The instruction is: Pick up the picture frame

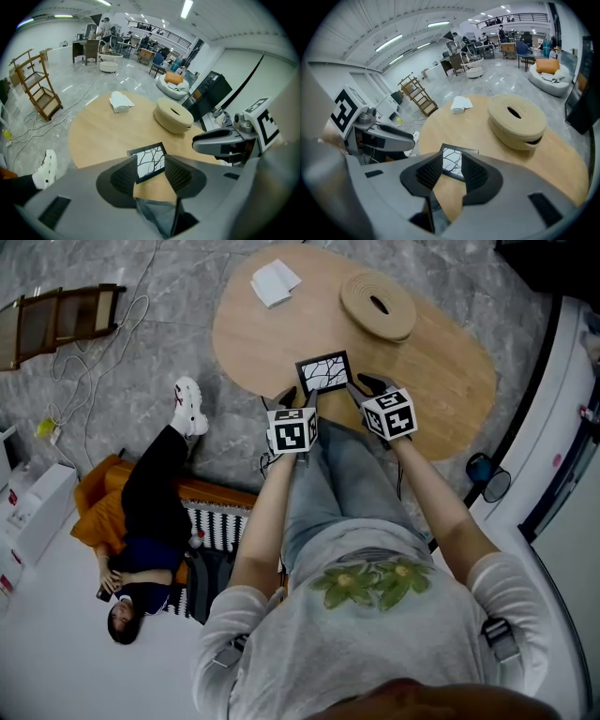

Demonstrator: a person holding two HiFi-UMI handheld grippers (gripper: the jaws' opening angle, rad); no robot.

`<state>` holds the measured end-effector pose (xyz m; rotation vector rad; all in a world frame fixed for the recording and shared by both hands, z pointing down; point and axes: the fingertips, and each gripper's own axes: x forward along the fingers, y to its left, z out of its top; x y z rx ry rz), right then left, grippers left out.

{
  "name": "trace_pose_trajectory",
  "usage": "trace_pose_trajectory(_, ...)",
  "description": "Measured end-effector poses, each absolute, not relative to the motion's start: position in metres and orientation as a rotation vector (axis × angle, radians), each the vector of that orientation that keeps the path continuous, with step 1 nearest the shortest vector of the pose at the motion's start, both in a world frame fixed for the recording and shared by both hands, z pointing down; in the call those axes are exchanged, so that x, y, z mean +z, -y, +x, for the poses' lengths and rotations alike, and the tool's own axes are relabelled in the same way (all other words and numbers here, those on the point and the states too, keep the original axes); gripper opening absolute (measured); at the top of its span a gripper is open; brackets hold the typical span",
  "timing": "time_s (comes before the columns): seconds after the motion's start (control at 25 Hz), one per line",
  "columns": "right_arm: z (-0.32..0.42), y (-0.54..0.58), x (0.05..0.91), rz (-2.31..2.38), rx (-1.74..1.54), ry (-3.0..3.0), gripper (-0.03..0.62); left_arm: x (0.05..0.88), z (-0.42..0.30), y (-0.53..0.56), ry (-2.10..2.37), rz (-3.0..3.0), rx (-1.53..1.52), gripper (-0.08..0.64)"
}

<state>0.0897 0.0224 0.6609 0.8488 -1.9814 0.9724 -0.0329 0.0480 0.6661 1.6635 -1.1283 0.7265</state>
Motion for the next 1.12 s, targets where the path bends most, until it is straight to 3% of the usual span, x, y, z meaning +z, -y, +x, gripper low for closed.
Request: trace_pose_trajectory(1.12,0.1,-0.019,0.737,0.714,0.999,1.855,0.129,0.731,-0.042,-0.046,1.17,1.538,0.765,0.186)
